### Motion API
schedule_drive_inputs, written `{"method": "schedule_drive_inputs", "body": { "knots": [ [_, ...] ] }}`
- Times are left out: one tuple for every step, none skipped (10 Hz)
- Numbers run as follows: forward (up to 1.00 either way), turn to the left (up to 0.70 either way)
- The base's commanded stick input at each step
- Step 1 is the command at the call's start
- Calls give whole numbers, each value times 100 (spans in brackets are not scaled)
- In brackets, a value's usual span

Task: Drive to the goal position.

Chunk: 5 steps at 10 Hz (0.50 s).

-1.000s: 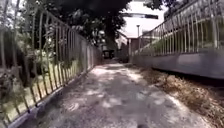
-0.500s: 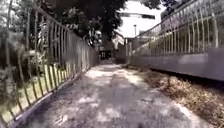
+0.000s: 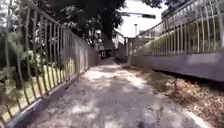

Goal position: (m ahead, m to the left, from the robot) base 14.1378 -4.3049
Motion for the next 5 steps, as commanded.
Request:
{"method": "schedule_drive_inputs", "body": {
  "knots": [
    [50,0],
    [50,0],
    [50,0],
    [50,0],
    [50,0]
  ]
}}
